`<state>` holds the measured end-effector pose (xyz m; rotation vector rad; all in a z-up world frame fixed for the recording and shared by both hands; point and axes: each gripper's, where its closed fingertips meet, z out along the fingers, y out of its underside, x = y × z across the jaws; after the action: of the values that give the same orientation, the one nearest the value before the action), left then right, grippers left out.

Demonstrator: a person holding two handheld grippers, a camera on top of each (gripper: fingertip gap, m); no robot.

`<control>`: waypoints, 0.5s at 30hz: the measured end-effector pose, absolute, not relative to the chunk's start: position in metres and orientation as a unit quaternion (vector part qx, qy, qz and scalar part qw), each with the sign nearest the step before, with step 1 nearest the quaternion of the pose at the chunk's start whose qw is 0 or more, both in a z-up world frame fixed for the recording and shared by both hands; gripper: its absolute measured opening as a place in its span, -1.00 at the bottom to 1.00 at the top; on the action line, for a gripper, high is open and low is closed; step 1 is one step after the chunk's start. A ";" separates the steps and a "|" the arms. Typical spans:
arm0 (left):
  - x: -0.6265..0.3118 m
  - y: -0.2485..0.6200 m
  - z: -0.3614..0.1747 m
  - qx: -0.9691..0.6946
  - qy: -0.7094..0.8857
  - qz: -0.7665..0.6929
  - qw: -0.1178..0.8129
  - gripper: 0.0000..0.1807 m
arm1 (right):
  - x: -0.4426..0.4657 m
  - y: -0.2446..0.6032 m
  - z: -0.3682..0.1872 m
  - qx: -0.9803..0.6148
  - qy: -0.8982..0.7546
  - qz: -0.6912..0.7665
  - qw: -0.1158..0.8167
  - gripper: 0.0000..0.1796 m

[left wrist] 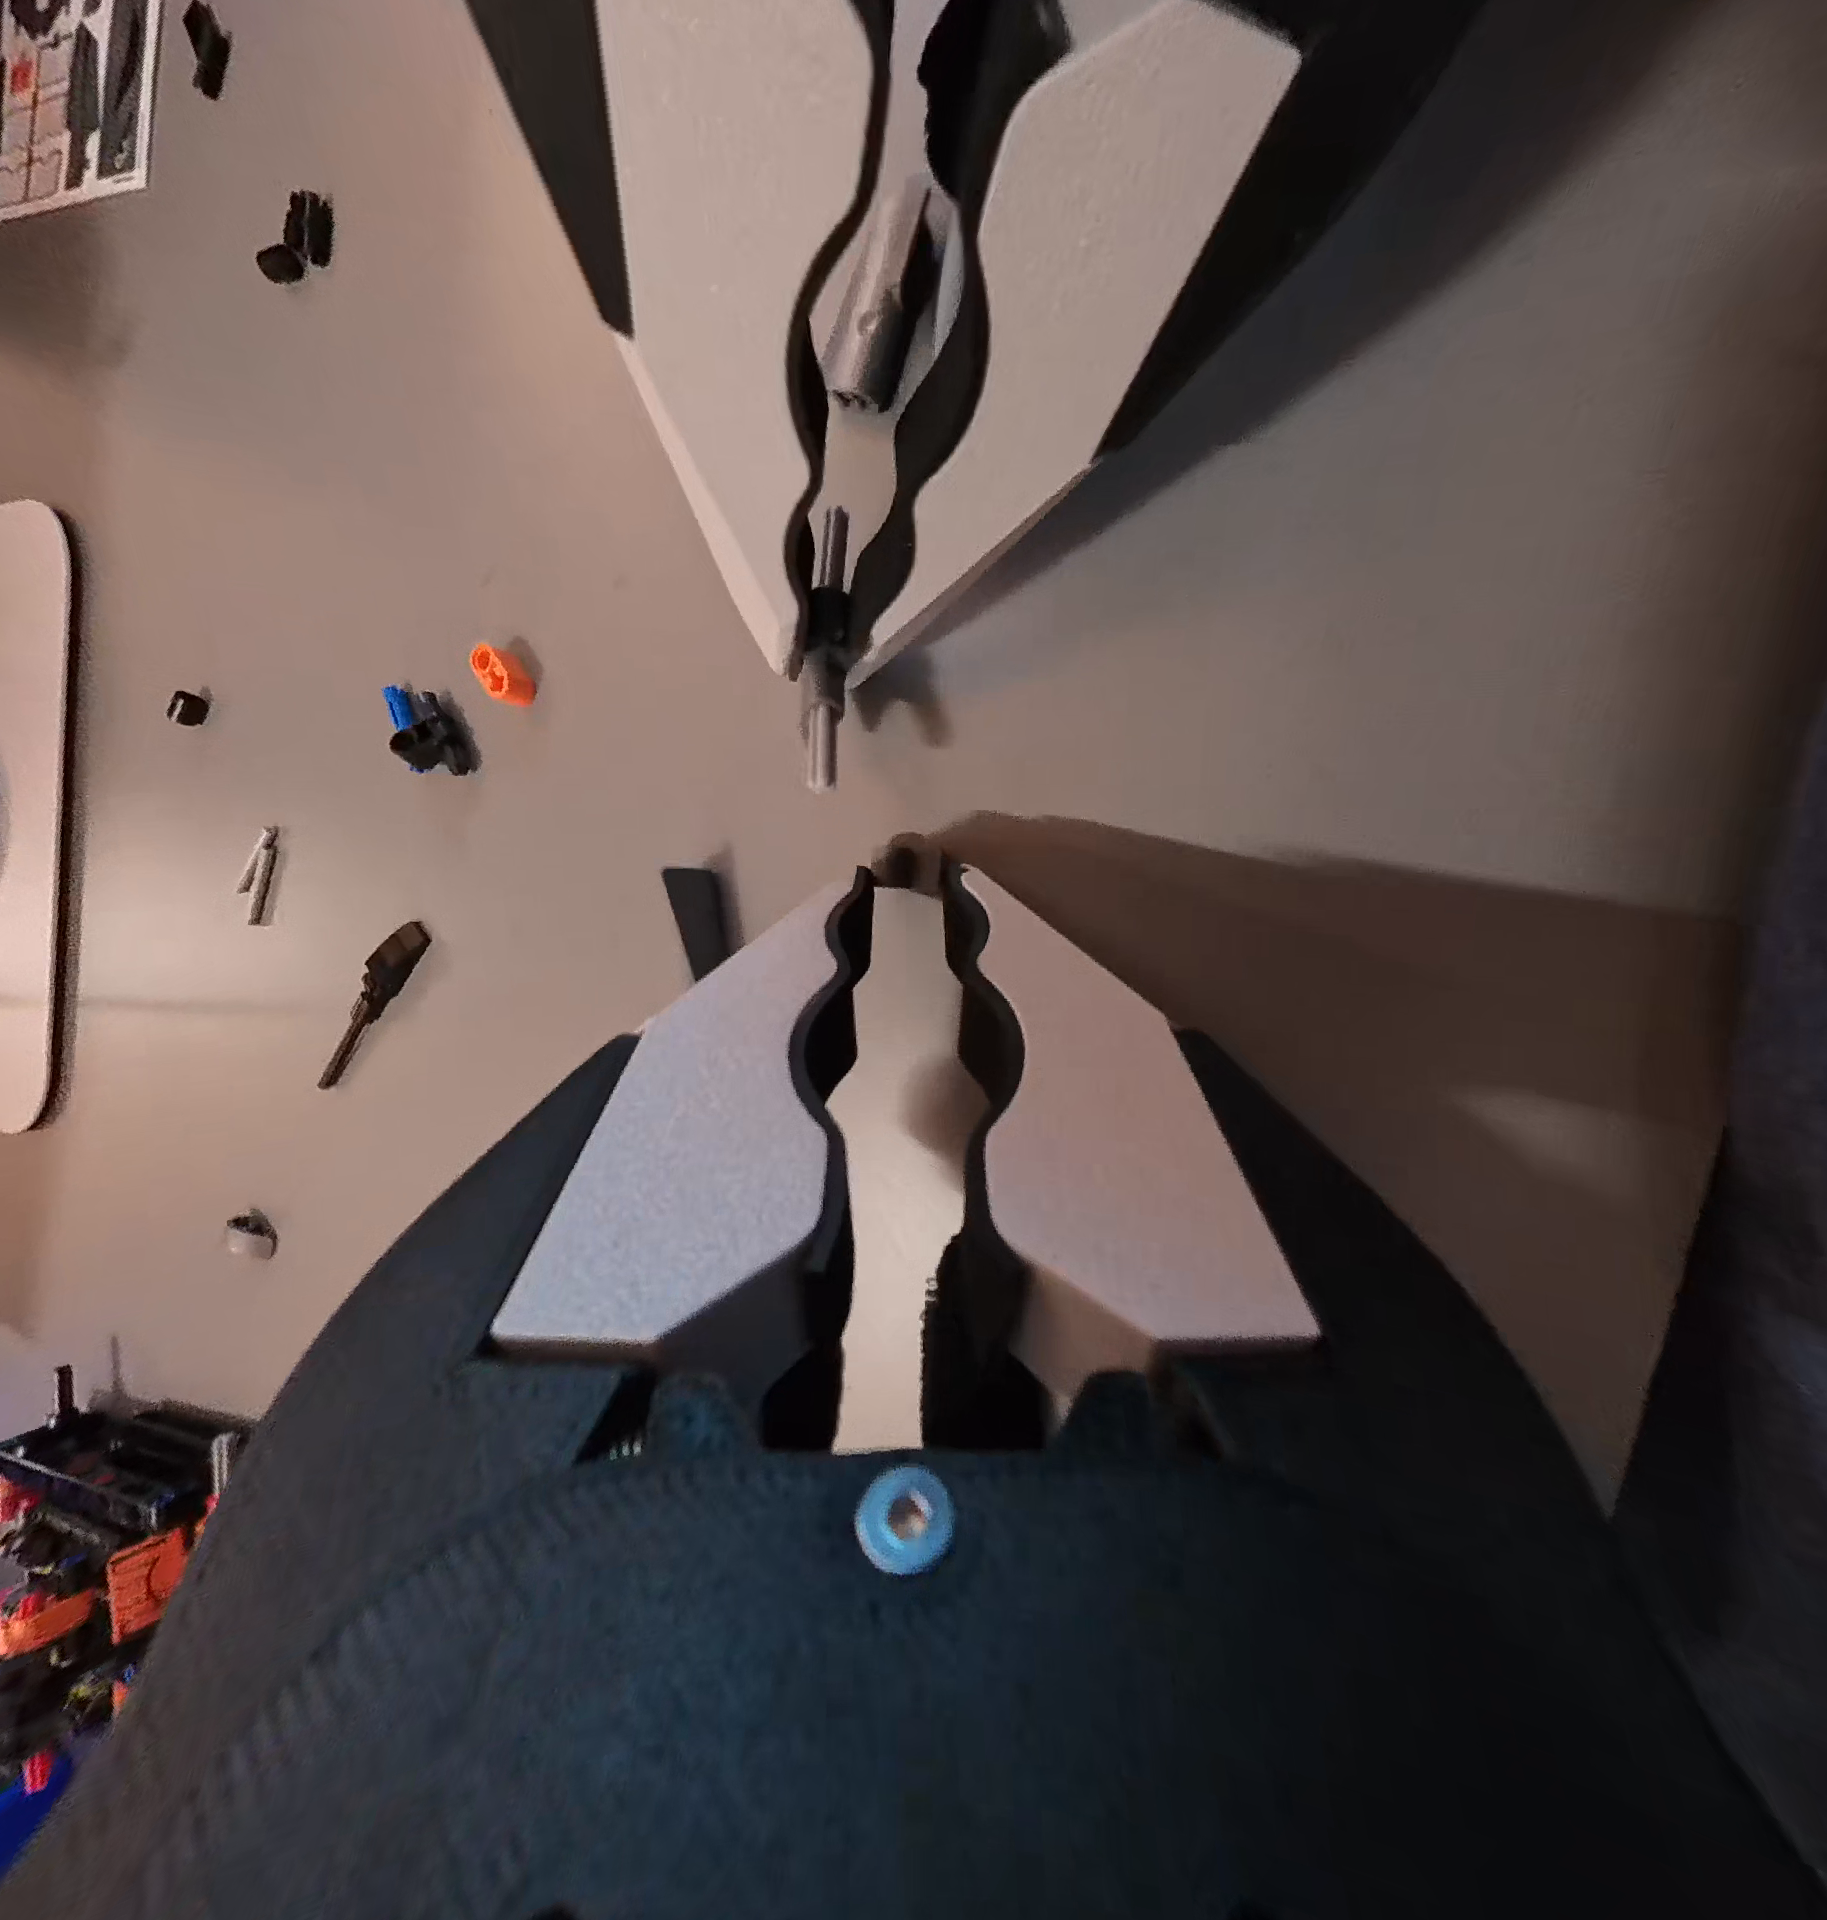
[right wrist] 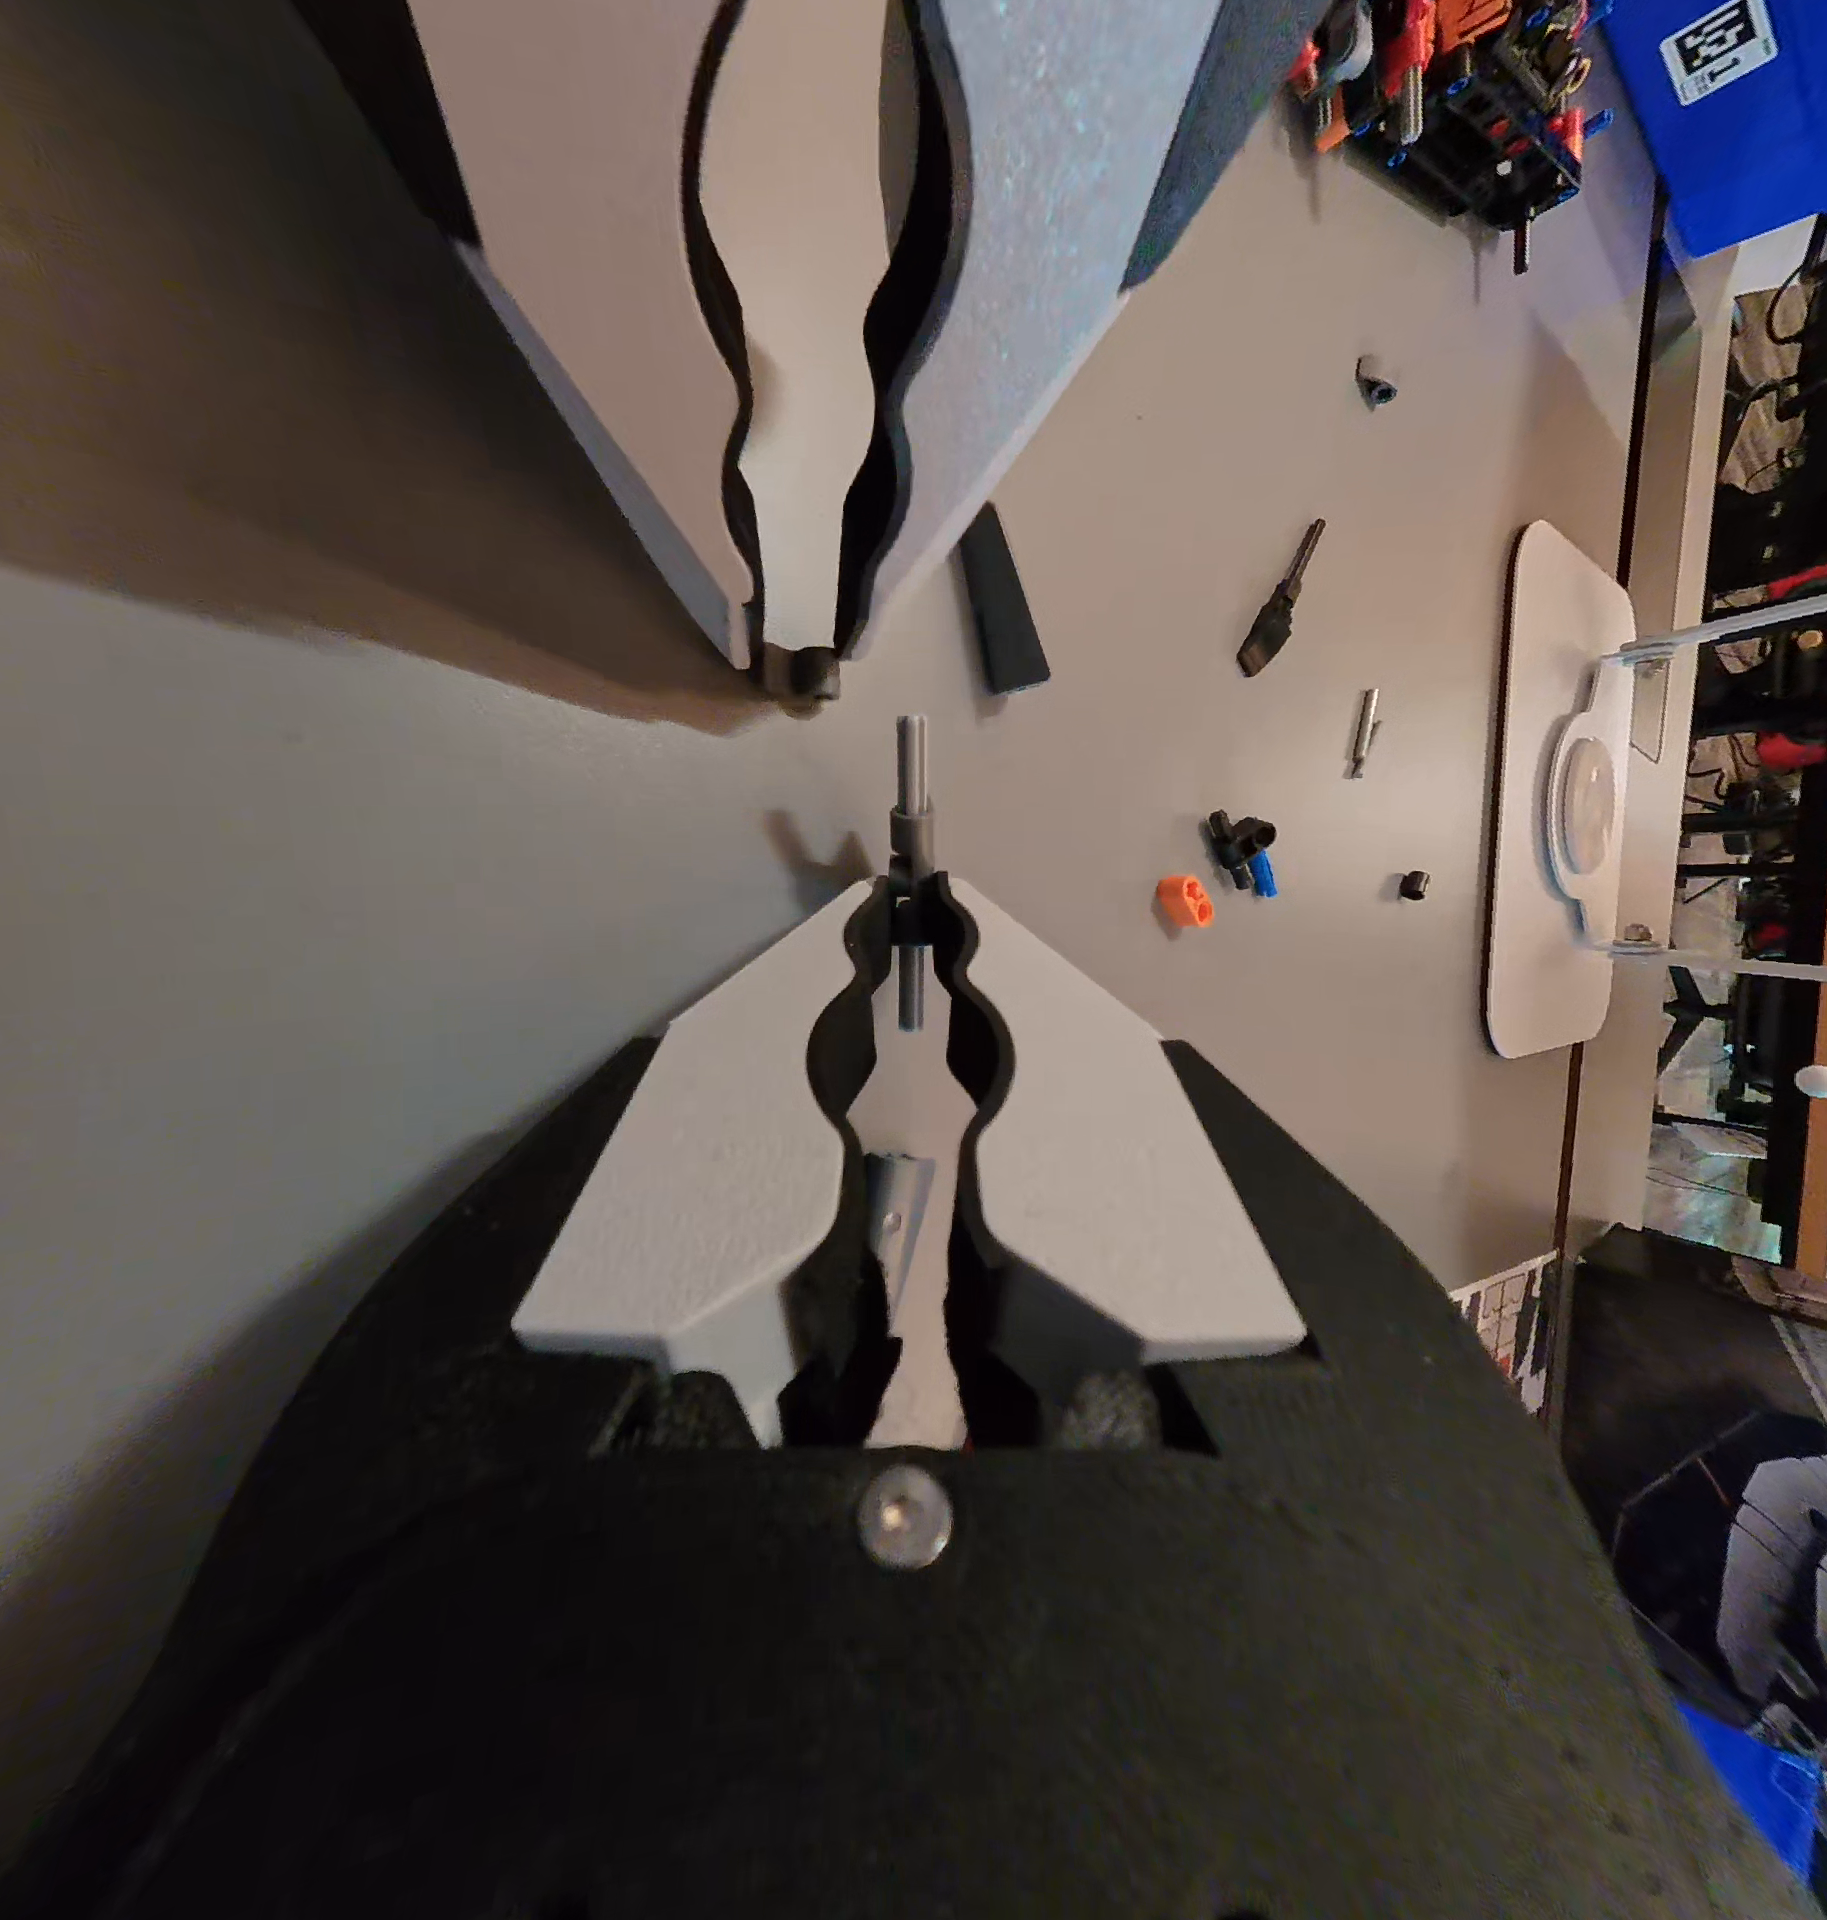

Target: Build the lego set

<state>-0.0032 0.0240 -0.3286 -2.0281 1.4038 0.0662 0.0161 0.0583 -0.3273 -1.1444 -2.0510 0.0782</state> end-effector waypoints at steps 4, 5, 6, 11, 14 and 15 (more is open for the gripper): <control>-0.002 0.025 -0.328 -0.790 0.528 -0.014 0.312 -0.89 | 0.018 0.061 -0.327 -0.445 -0.807 0.014 0.388 -0.95; -0.001 0.025 -0.327 -0.797 0.520 -0.036 0.305 -0.91 | 0.018 0.063 -0.327 -0.443 -0.808 0.008 0.389 -0.95; 0.000 0.025 -0.325 -0.805 0.509 -0.062 0.299 -0.93 | 0.019 0.064 -0.327 -0.441 -0.808 0.002 0.390 -0.95; 0.004 0.025 -0.321 -0.836 0.458 -0.177 0.247 -1.00 | 0.021 0.064 -0.327 -0.433 -0.813 -0.003 0.390 -0.95; 0.000 0.030 -0.318 -0.831 0.470 -0.144 0.259 -1.00 | 0.025 0.065 -0.327 -0.434 -0.813 0.002 0.388 -0.95; 0.001 0.029 -0.318 -0.831 0.471 -0.143 0.260 -1.00 | 0.026 0.065 -0.327 -0.435 -0.812 0.004 0.388 -0.95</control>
<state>0.0005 0.0288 -0.3185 -2.2516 1.2748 -0.3872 0.0261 0.0649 -0.3275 -1.1069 -2.0665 0.0102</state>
